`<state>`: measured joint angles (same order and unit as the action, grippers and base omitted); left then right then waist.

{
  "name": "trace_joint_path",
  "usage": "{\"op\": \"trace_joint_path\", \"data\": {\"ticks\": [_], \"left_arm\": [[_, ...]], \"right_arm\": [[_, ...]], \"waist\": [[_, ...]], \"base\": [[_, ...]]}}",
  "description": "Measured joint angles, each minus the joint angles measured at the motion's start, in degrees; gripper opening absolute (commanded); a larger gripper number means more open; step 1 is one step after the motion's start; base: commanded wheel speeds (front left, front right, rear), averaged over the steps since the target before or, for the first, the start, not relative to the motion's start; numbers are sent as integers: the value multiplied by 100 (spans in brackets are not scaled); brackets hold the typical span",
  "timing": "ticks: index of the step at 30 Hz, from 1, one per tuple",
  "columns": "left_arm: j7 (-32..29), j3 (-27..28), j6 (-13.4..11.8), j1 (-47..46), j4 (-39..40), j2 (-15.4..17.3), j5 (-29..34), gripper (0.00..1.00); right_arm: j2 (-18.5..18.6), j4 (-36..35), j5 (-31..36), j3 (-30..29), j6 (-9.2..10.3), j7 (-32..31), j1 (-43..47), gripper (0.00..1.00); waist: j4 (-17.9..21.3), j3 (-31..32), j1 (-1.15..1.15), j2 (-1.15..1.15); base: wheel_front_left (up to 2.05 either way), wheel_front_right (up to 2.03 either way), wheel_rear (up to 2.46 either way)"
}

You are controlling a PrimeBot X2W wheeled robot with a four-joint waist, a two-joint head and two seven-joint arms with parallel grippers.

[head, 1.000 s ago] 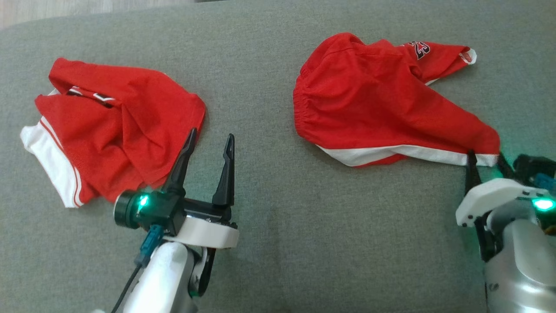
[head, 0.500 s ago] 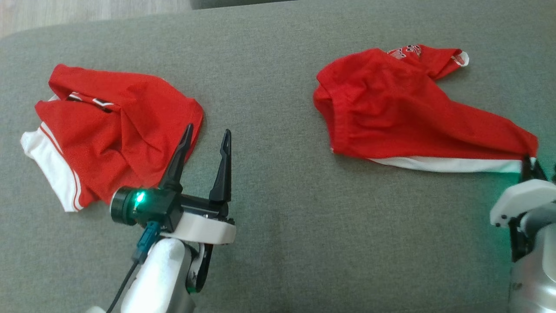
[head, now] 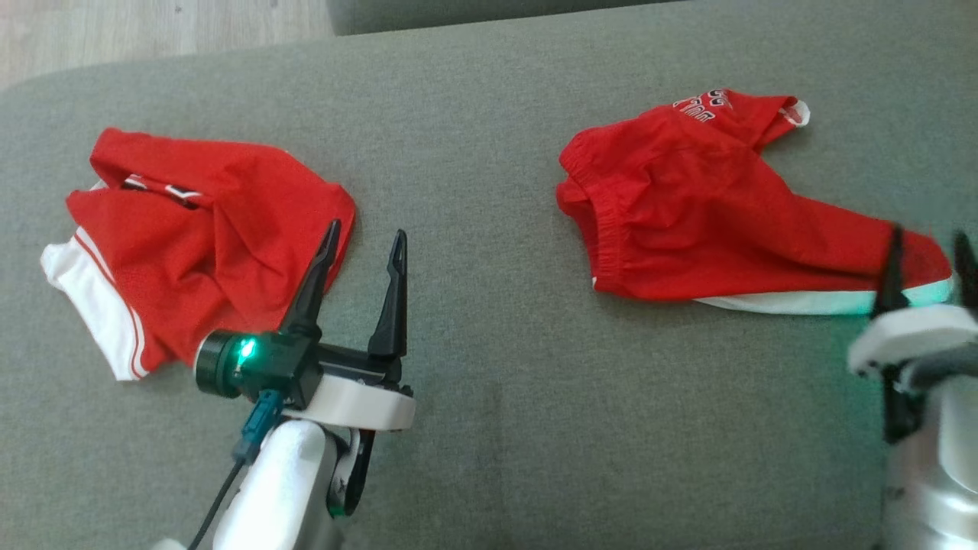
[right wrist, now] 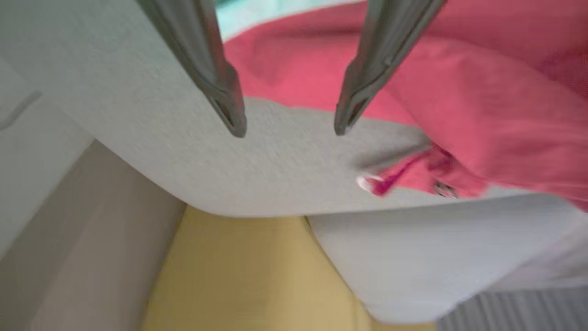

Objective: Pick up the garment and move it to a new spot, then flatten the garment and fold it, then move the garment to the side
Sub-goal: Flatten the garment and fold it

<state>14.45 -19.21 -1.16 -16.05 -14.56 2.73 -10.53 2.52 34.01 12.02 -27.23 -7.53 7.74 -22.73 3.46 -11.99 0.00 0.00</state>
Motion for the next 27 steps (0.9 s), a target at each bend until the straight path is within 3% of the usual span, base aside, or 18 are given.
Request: {"op": "trace_joint_path", "data": {"ticks": [9,13,23,27], "left_arm": [[0,-18,0,30,-9,0,-11,100],[0,-102,11,81,-4,0,-18,100],[0,-165,2,112,2,1,-83,100],[0,-219,-43,107,8,2,-137,100]], "right_arm": [[9,-1018,-1080,2384,0,546,655,100],[9,-1196,-1140,3239,0,490,1027,100],[162,-747,-854,4153,0,-19,751,100],[198,-492,-687,4089,0,-20,528,100]], "waist": [[11,203,0,0],[-76,218,0,0],[-412,99,0,0],[-520,29,0,0]], "base": [[0,0,0],[0,0,0],[0,0,0],[0,0,0]]}}
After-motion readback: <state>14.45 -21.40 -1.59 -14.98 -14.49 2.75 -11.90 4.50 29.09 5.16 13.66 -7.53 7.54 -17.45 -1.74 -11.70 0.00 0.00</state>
